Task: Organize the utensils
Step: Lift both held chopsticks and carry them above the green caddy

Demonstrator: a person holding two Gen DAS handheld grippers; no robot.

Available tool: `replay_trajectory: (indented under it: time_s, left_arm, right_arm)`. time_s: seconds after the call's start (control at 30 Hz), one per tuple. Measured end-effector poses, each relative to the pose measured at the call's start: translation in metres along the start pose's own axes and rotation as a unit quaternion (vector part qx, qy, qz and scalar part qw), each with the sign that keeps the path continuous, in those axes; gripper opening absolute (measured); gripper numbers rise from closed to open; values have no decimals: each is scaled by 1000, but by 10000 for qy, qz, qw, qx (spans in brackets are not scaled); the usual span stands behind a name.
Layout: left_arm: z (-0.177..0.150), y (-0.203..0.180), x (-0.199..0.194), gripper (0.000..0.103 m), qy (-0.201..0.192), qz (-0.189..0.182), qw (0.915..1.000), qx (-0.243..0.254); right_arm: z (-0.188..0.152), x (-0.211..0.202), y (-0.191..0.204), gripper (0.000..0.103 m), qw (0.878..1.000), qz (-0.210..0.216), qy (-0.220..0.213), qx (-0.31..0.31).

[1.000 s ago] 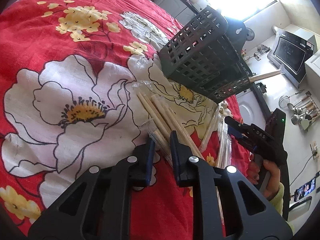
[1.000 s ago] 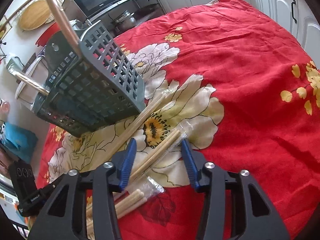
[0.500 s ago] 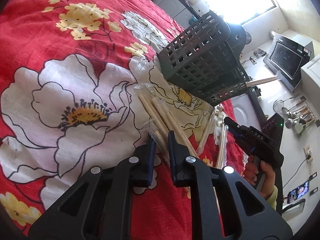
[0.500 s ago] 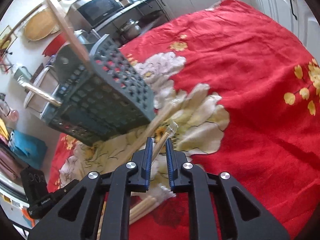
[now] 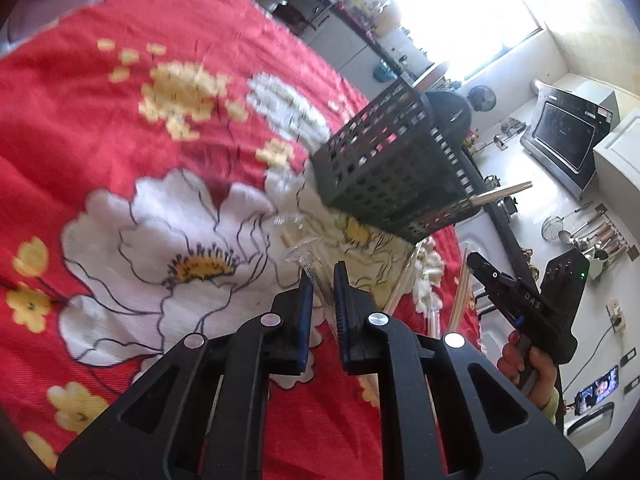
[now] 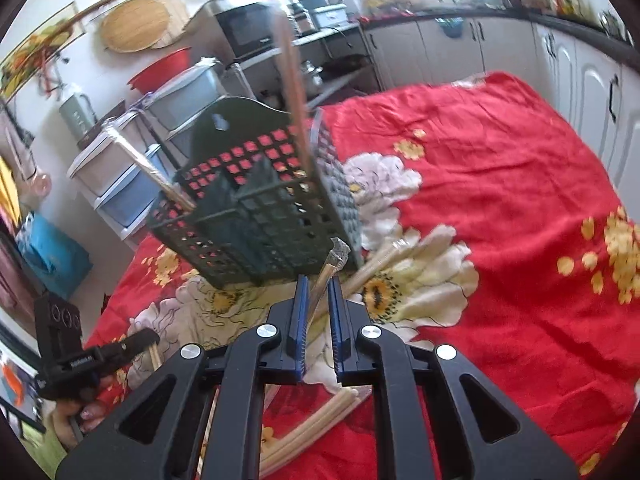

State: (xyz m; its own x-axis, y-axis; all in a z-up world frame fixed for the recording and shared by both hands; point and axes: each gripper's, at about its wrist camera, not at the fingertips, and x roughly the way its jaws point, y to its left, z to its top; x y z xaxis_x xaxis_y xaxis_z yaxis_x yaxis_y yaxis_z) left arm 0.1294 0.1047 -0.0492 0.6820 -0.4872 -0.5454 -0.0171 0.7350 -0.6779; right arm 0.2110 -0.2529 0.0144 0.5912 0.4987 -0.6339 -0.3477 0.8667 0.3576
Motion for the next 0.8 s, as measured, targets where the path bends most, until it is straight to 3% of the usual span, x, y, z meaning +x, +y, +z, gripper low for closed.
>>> replay_trajectory:
  time_s: [0.47, 0.8]
  left_arm:
    - [26, -42, -35, 3, -567, -138, 9968, 549]
    - [35, -75, -37, 3, -680, -318, 9929, 920]
  right_arm:
    - [11, -35, 48, 6, 9959, 356, -396, -726]
    - [13, -55, 67, 6, 9914, 436, -669, -1039]
